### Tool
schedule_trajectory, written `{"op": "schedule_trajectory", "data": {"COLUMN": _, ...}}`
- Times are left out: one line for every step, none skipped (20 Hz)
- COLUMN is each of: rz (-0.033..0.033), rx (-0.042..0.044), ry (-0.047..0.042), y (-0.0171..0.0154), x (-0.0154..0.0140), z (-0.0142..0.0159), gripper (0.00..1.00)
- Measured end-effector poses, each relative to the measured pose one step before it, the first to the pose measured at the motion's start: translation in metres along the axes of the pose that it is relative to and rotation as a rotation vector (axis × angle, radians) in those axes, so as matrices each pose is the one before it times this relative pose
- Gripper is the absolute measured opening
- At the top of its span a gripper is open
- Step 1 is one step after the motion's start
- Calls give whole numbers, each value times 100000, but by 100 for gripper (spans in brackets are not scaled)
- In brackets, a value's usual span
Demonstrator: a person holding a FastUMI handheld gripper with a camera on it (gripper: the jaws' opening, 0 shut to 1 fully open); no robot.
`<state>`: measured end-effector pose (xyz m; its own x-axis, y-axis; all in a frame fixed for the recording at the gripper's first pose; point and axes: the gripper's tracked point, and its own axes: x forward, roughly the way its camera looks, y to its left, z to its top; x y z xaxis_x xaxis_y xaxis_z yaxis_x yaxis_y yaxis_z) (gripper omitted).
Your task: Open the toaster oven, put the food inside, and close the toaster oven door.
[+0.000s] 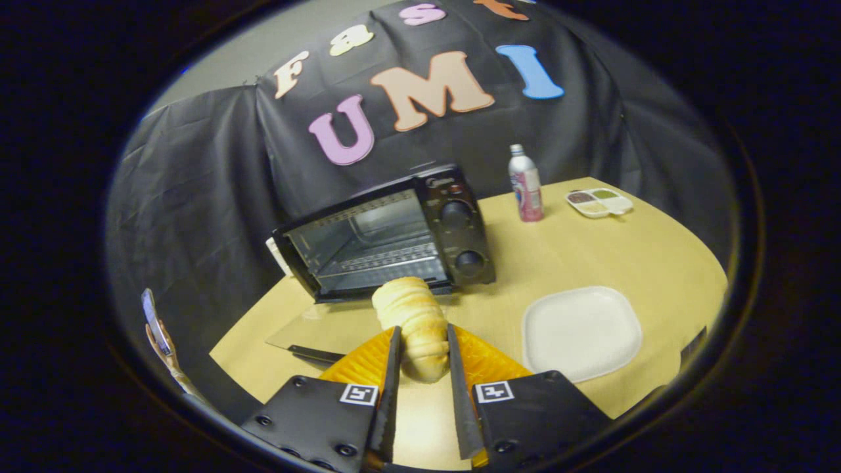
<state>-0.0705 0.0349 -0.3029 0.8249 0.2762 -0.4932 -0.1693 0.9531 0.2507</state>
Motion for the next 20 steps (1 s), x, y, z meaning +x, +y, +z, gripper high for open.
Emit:
{"op": "schedule_trajectory", "data": {"rz": 1086, "rx": -90, "ry": -606, "y": 1043, "x": 1079, "z": 484, "gripper": 39}}
{"op": "schedule_trajectory", "data": {"rz": 351, "rx": 1741, "ry": -1029, "y": 955, "x": 1087, "z": 615, "gripper": 39}}
{"op": "schedule_trajectory", "data": {"rz": 161, "rx": 3254, "ry": -1019, "y": 858, "x": 1235, "z": 301, "gripper": 39}}
{"op": "schedule_trajectory", "data": {"rz": -407, "rx": 4027, "ry": -1028, "y": 794, "x": 1211, "z": 307, "gripper": 39}}
{"op": "schedule_trajectory", "data": {"rz": -321, "rx": 4207, "ry": -1259, "y": 871, "x": 1048, "z": 231, "gripper": 39}}
{"op": "schedule_trajectory", "data": {"rz": -454, "rx": 3885, "ry": -1394, "y": 782, "x": 1197, "z": 219, "gripper": 39}}
{"op": "schedule_trajectory", "data": {"rz": -1354, "rx": 3755, "ry": -1008, "y": 778, "x": 934, "z": 36, "gripper": 39}}
{"op": "schedule_trajectory", "data": {"rz": -1649, "rx": 3525, "ry": -1236, "y": 584, "x": 948, "z": 241, "gripper": 39}}
{"op": "schedule_trajectory", "data": {"rz": -1786, "rx": 3180, "ry": -1635, "y": 581, "x": 967, "z": 367, "gripper": 39}}
{"op": "schedule_trajectory", "data": {"rz": -2079, "rx": 2430, "ry": -1829, "y": 379, "x": 965, "z": 367, "gripper": 39}}
{"op": "schedule_trajectory", "data": {"rz": -2614, "rx": 1962, "ry": -1089, "y": 119, "x": 840, "z": 89, "gripper": 39}}
{"op": "schedule_trajectory", "data": {"rz": -2170, "rx": 2142, "ry": -652, "y": 164, "x": 936, "z": -7, "gripper": 39}}
{"op": "schedule_trajectory", "data": {"rz": -2046, "rx": 2487, "ry": -565, "y": 142, "x": 1031, "z": -190, "gripper": 39}}
{"op": "schedule_trajectory", "data": {"rz": -2149, "rx": 2242, "ry": -775, "y": 50, "x": 962, "z": -65, "gripper": 39}}
{"op": "schedule_trajectory", "data": {"rz": -1882, "rx": 1924, "ry": -1592, "y": 77, "x": 777, "z": 103, "gripper": 39}}
{"op": "schedule_trajectory", "data": {"rz": -1937, "rx": 1327, "ry": -1187, "y": 89, "x": 957, "z": -38, "gripper": 39}}
{"op": "schedule_trajectory", "data": {"rz": -1936, "rx": 1573, "ry": -1038, "y": -60, "x": 734, "z": -139, "gripper": 39}}
{"op": "schedule_trajectory", "data": {"rz": -1970, "rx": 1775, "ry": -947, "y": 11, "x": 700, "z": -45, "gripper": 39}}
{"op": "schedule_trajectory", "data": {"rz": -1906, "rx": 1230, "ry": -1541, "y": -6, "x": 463, "z": 86, "gripper": 39}}
{"op": "schedule_trajectory", "data": {"rz": -2240, "rx": 54, "ry": -2305, "y": -96, "x": 493, "z": 337, "gripper": 39}}
